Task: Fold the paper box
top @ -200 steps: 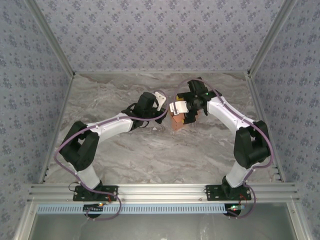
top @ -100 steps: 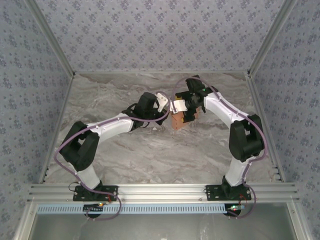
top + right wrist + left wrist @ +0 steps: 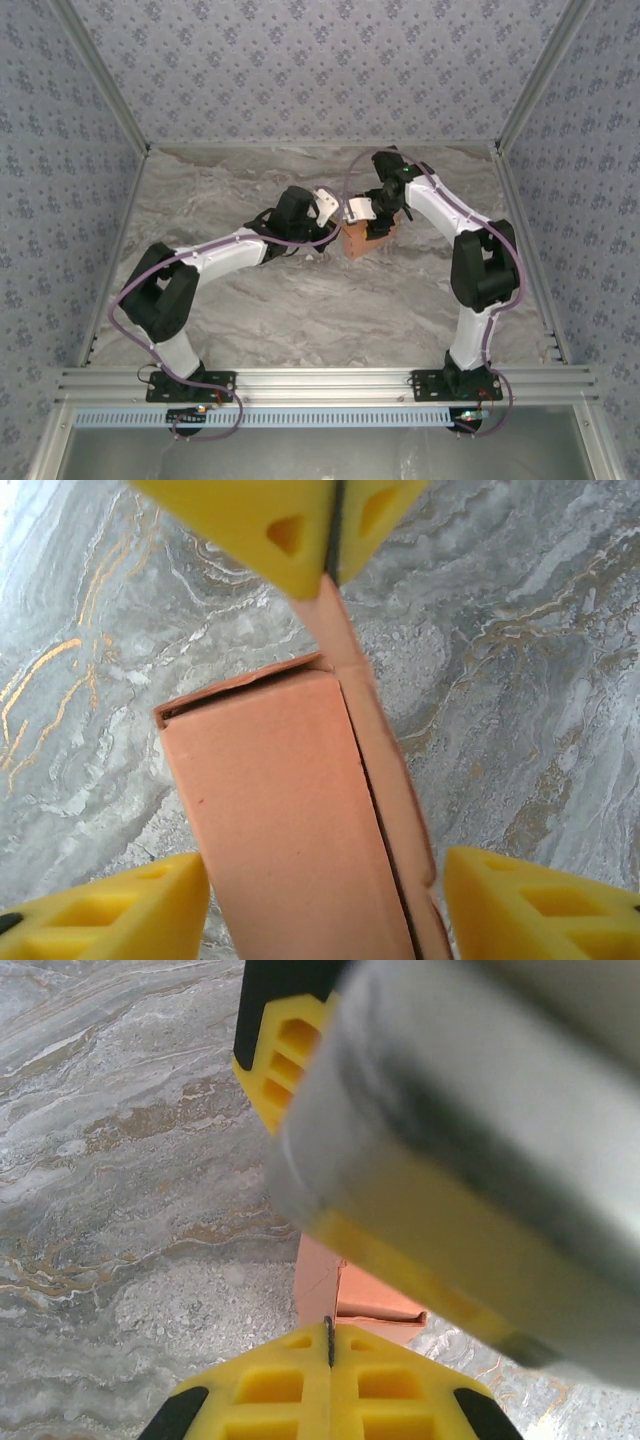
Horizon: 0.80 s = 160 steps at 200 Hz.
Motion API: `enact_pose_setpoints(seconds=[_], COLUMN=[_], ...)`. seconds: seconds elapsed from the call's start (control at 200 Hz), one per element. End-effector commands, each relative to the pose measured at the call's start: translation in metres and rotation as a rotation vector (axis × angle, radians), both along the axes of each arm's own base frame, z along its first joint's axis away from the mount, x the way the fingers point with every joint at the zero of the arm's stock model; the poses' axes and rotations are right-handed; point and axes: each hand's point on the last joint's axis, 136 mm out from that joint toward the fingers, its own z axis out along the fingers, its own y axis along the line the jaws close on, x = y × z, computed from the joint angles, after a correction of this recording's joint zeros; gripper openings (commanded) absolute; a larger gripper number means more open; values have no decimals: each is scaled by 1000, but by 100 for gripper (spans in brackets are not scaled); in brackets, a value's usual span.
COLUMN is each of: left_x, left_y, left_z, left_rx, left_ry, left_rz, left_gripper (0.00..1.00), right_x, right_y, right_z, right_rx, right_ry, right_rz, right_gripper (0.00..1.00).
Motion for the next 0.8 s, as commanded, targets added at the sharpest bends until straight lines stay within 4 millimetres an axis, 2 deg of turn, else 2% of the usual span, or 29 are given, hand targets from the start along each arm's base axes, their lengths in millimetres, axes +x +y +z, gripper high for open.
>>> enact_pose_setpoints(seconds=[0.0, 0.045, 0.2, 0.25, 0.325, 0.455, 0.545, 0.685, 0.795], left_x=[-7, -6, 2, 4, 8, 13, 18, 19, 13], left_y=[-5, -4, 3, 7, 15, 36, 54, 66, 64], left_z=[14, 14, 23, 27, 36, 45, 48, 29, 20], left_rx=[-17, -18, -53, -74, -114, -181, -249, -198, -210], left_ry=[-29, -26, -15, -8, -4, 14, 26, 17, 0], left_rz=[-37, -28, 20, 41, 77, 148, 194, 205, 174], left_gripper=[0, 1, 17, 34, 46, 48, 50, 53, 54], right_x=[-4, -4, -6, -5, -5, -9, -12, -21, -37], right_y=[4, 6, 9, 10, 12, 14, 17, 12, 7], right_z=[1, 0, 3, 5, 8, 9, 0, -11, -6], right_rx=[25, 25, 44, 60, 91, 121, 101, 56, 25], right_ry=[72, 78, 103, 108, 109, 89, 108, 155, 199], right_rz=[-27, -26, -70, -101, -146, -204, -239, -262, -238], right_gripper=[58, 56, 52, 51, 51, 51, 50, 51, 57])
